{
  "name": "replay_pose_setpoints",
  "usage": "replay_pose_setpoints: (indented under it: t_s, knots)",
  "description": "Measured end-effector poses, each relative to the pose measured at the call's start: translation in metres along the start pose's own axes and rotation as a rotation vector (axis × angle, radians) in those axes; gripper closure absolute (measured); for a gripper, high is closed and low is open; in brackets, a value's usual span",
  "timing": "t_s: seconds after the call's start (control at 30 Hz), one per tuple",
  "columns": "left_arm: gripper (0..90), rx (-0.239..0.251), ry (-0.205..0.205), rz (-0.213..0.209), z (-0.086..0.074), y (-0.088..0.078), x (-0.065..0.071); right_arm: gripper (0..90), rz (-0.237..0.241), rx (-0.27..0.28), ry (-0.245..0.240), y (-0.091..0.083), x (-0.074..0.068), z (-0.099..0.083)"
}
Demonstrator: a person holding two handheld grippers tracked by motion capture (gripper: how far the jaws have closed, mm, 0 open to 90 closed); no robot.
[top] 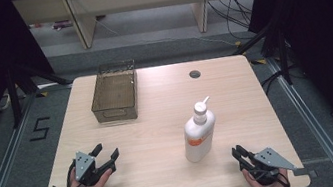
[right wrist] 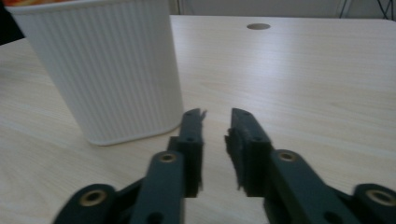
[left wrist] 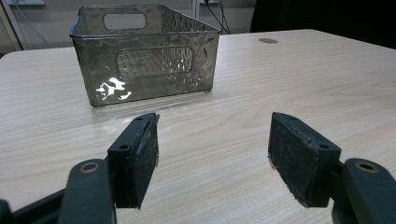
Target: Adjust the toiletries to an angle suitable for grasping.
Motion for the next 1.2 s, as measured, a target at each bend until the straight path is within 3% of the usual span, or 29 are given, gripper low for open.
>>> replay_pose_setpoints:
  t_s: [0.03,0.07,0.1,0.13,0.23,0.27,0.33,0.37,0.43,0.47,0.5,0.6,0.67,0.7,0.8,0.87,0.93,0.97,1.03,1.07,1.1,1.2]
  knots:
    - [33.1,0.001,-0.001,-0.002,0.0,0.0,0.0,86.3,0.002,0.008,-0.033,0.0,-0.002,0.003]
    - [33.2,-0.001,0.001,-0.002,0.0,0.0,0.0,89.4,0.017,0.009,-0.016,0.0,-0.008,0.005]
    - [33.2,-0.001,0.004,-0.002,0.0,0.0,0.0,90.0,0.021,0.02,-0.037,0.001,-0.011,0.008]
    - [33.2,-0.002,0.006,-0.003,0.0,0.0,0.001,90.0,0.021,0.018,-0.041,0.001,-0.015,0.009]
    - [33.3,-0.011,0.011,0.0,-0.001,0.0,0.001,90.0,0.088,0.014,-0.045,0.005,-0.034,0.014]
    - [33.4,-0.011,0.009,0.0,-0.001,-0.001,0.001,90.0,0.094,0.022,-0.078,0.007,-0.038,0.017]
    - [33.4,-0.003,0.009,-0.004,0.0,0.0,0.001,90.0,0.108,0.033,-0.088,0.009,-0.044,0.02]
    - [33.4,-0.002,0.008,-0.006,0.0,0.0,0.001,90.0,0.127,0.032,-0.103,0.013,-0.054,0.025]
    - [33.4,-0.006,0.007,-0.005,-0.001,0.0,0.001,90.0,0.153,0.03,-0.08,0.017,-0.065,0.029]
    - [33.4,-0.003,0.009,-0.009,0.0,0.0,0.002,90.0,0.16,0.048,-0.108,0.02,-0.067,0.033]
    - [33.4,-0.006,0.01,-0.01,-0.001,0.0,0.002,90.0,0.166,0.038,-0.099,0.021,-0.071,0.034]
    - [33.4,-0.023,0.013,-0.004,-0.002,-0.001,0.002,90.0,0.169,0.051,-0.118,0.025,-0.075,0.041]
    - [33.4,-0.014,0.009,-0.009,-0.001,0.0,0.002,90.0,0.191,0.045,-0.101,0.027,-0.082,0.041]
    - [33.4,-0.014,0.009,-0.01,-0.001,0.0,0.002,90.0,0.173,0.053,-0.122,0.028,-0.081,0.043]
    - [33.4,-0.016,0.01,-0.01,-0.001,0.0,0.002,90.0,0.18,0.042,-0.094,0.029,-0.086,0.044]
    - [33.3,-0.018,0.011,-0.01,-0.001,0.0,0.002,90.0,0.183,0.057,-0.125,0.032,-0.086,0.047]
    - [33.3,-0.018,0.011,-0.011,-0.001,0.0,0.002,90.0,0.189,0.047,-0.109,0.033,-0.088,0.047]
    - [33.2,-0.016,0.009,-0.012,-0.001,0.0,0.002,90.0,0.182,0.056,-0.128,0.035,-0.088,0.049]
    - [33.2,-0.016,0.008,-0.012,-0.001,0.0,0.002,90.0,0.189,0.056,-0.105,0.037,-0.092,0.049]
    - [33.2,-0.011,0.008,-0.015,-0.001,0.001,0.003,90.0,0.185,0.059,-0.127,0.039,-0.091,0.05]
    - [33.3,-0.011,0.009,-0.015,-0.001,0.001,0.003,90.0,0.189,0.04,-0.112,0.039,-0.094,0.049]
    - [33.2,-0.012,0.009,-0.014,-0.001,0.001,0.003,90.0,0.185,0.045,-0.129,0.044,-0.095,0.051]
Point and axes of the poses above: each handheld gripper's, and its own axes: y roughly forward along the jaws, z roughly out of its top, x roughly to its right, the point moved 10 cm from there along y, roughly forward along the jaws
